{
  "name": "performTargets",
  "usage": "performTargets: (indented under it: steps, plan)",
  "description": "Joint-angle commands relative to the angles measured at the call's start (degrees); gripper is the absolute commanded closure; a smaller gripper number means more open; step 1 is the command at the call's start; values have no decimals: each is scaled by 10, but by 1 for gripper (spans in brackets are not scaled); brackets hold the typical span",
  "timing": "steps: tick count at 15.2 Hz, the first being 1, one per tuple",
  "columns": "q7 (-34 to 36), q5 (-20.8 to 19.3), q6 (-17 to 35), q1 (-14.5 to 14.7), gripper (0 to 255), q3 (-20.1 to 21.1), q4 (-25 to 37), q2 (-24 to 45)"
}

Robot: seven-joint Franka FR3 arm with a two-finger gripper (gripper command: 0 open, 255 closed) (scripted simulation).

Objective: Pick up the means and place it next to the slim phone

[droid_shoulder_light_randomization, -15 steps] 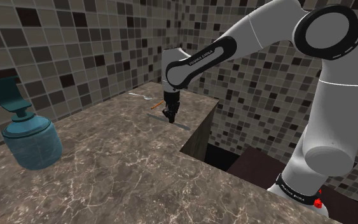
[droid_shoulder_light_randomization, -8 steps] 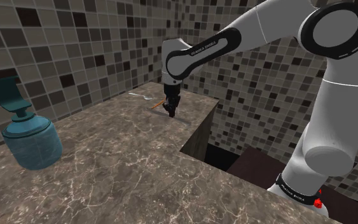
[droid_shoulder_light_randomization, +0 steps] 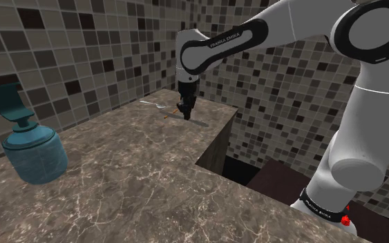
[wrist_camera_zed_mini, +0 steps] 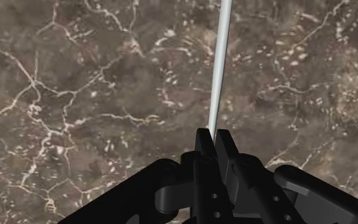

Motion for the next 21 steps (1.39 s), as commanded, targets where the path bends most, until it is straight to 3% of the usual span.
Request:
performTargets:
  steps: [1, 3, 12, 21]
  plan:
    - [-2, 1, -17, -1, 255, 0, 12, -6]
    - [-2, 2, -31, -1, 255, 0, 22, -10]
    - [45, 36, -4, 32, 255, 31, -174, -181]
    - [103, 93, -21, 85, 255, 73, -317, -345]
